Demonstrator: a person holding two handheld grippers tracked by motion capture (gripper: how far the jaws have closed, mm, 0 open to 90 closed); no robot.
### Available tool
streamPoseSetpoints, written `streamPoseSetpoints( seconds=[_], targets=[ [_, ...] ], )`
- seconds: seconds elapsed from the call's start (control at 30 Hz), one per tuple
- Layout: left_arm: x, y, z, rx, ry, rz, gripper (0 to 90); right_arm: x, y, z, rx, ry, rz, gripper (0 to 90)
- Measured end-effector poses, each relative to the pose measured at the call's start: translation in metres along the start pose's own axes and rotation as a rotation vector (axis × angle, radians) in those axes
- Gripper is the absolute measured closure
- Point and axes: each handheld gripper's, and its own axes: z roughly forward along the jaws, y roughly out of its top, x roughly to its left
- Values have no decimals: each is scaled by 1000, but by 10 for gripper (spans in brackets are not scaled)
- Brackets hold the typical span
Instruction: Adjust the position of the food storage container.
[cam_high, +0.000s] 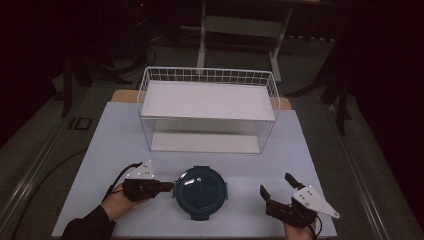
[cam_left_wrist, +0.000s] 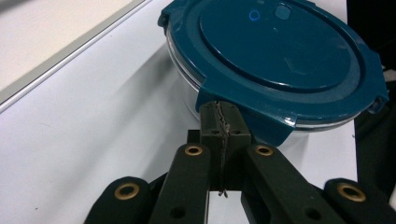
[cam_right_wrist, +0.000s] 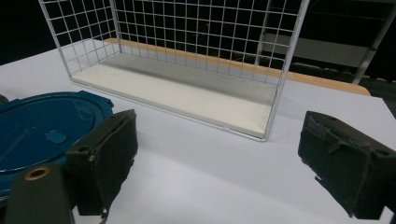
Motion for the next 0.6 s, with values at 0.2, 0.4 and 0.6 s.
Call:
streamPoseSetpoints(
  seconds=[0.2,0.4,0.6],
  targets=[
    [-4,4,5,7,-8,-3,899,1,0,1,2,6,-2,118],
    [-9,10,14,8,-34,-5,899,1,0,2,5,11,-5,119],
    [-14,17,28,4,-55,-5,898,0,0,2,6,25,0,118]
  ],
)
